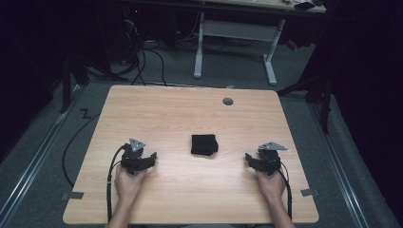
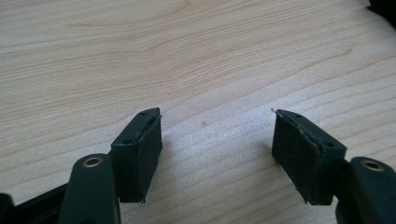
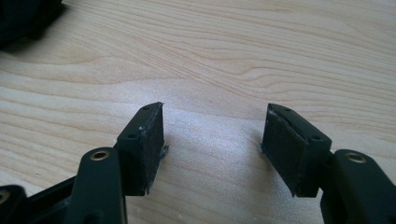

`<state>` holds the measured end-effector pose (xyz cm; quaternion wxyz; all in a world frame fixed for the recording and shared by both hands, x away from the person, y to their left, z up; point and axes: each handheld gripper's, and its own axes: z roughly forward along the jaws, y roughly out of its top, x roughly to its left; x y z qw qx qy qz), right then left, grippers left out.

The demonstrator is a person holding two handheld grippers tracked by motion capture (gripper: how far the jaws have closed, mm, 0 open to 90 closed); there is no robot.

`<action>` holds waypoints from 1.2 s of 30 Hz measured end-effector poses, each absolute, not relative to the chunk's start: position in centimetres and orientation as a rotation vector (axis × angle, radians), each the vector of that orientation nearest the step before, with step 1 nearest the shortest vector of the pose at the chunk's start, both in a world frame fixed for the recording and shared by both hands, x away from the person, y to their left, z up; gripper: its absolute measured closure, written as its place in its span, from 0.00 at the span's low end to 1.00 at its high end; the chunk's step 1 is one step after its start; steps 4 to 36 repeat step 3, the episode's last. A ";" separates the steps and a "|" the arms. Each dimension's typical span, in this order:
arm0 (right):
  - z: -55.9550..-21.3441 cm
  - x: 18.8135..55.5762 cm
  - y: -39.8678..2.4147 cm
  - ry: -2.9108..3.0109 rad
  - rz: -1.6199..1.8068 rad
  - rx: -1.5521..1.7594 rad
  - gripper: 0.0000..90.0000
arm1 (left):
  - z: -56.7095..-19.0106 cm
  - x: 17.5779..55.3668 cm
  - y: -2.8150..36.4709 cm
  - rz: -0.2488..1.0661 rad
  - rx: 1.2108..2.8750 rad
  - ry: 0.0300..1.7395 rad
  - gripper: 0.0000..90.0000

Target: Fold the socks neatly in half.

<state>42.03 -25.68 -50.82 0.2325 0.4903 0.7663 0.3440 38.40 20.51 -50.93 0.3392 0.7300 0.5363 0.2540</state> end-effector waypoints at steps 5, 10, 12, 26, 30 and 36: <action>-50.8 42.0 -25.7 2.105 0.946 1.347 0.43 | -50.9 38.4 20.5 0.659 1.906 1.391 0.36; -50.8 42.0 -25.7 2.105 0.946 1.347 0.43 | -50.9 38.4 20.5 0.659 1.906 1.391 0.36; -50.8 42.0 -25.7 2.105 0.946 1.347 0.43 | -50.9 38.4 20.5 0.659 1.906 1.391 0.36; -50.8 42.0 -25.7 2.105 0.946 1.347 0.43 | -50.9 38.4 20.5 0.659 1.906 1.391 0.36; -50.8 42.0 -25.7 2.105 0.946 1.347 0.43 | -50.9 38.4 20.5 0.659 1.906 1.391 0.36; -50.8 42.0 -25.7 2.105 0.946 1.347 0.43 | -50.9 38.4 20.5 0.659 1.906 1.391 0.36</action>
